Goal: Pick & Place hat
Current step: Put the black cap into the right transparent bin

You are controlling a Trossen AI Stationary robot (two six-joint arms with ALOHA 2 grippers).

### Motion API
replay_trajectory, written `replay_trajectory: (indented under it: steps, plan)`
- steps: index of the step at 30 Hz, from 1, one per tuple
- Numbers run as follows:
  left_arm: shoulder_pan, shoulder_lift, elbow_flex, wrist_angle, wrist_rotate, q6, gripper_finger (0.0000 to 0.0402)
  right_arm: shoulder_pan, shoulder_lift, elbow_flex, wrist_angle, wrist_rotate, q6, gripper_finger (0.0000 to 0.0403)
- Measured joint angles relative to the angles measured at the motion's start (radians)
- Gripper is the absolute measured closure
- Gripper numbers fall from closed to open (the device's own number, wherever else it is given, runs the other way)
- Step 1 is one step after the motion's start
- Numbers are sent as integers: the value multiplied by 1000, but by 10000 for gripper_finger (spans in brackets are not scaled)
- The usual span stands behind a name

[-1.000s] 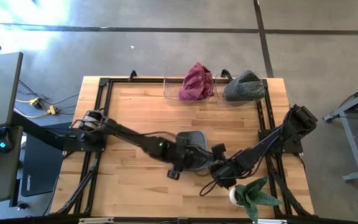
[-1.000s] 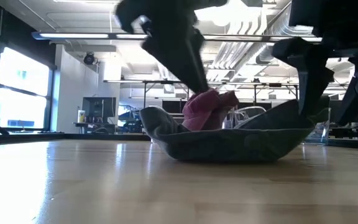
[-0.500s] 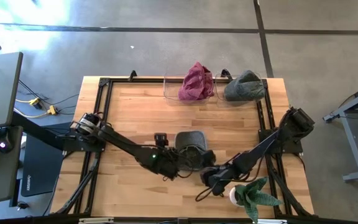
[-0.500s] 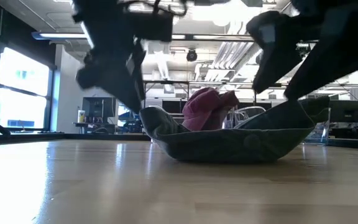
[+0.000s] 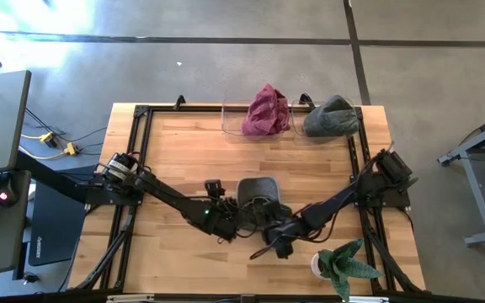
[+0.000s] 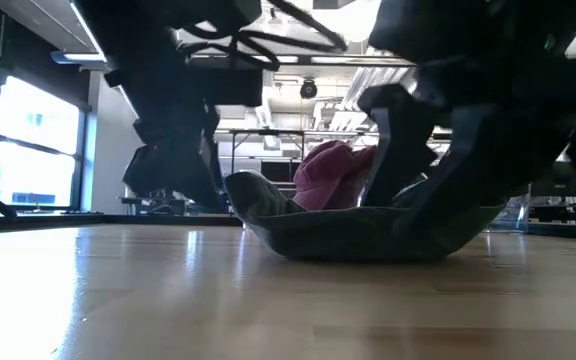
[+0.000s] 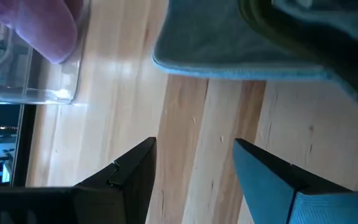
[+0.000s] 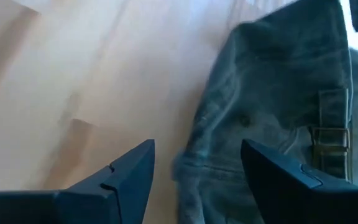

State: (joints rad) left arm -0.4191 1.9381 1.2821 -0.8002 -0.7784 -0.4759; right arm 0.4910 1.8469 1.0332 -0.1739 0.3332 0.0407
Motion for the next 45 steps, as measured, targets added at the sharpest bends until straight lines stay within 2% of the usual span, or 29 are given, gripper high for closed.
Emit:
replay_trajectory:
  steps: [3,6,10,13,14,19,23,25,30,34,40,43,45]
  plan:
    - [0,0,13,-2,-19,1,197,-11,23,0,-3,21,-15,184]
    - [0,0,44,-12,-34,1,197,-18,31,0,0,12,-20,217]
    - [-9,0,115,-82,-90,0,197,-29,31,0,-1,-55,-17,294]
    - [-33,0,169,-173,-169,-8,197,-35,31,0,0,-115,-15,367]
    - [-43,0,183,-202,-201,-21,197,-36,29,0,-1,-127,-15,377]
    - [-100,0,220,-447,-309,-168,197,-36,-61,-2,-50,-135,10,357]
    - [-172,0,220,-725,-355,-466,197,-56,-223,-72,-28,-136,-38,372]
    - [-203,0,217,-774,-361,-595,197,-90,-338,-142,13,-163,-32,377]
    - [-230,0,187,-661,-381,-570,197,-175,-678,-315,78,-142,69,377]
    - [-192,0,154,-468,-342,-389,197,-221,-938,-362,85,-70,125,376]
    - [-99,0,72,52,-151,90,197,-281,-1216,-327,29,98,95,376]
    - [-51,0,39,312,-10,301,197,-332,-1291,-301,-25,169,60,376]
    - [-14,5,27,456,97,386,197,-377,-1316,-283,-73,186,45,376]
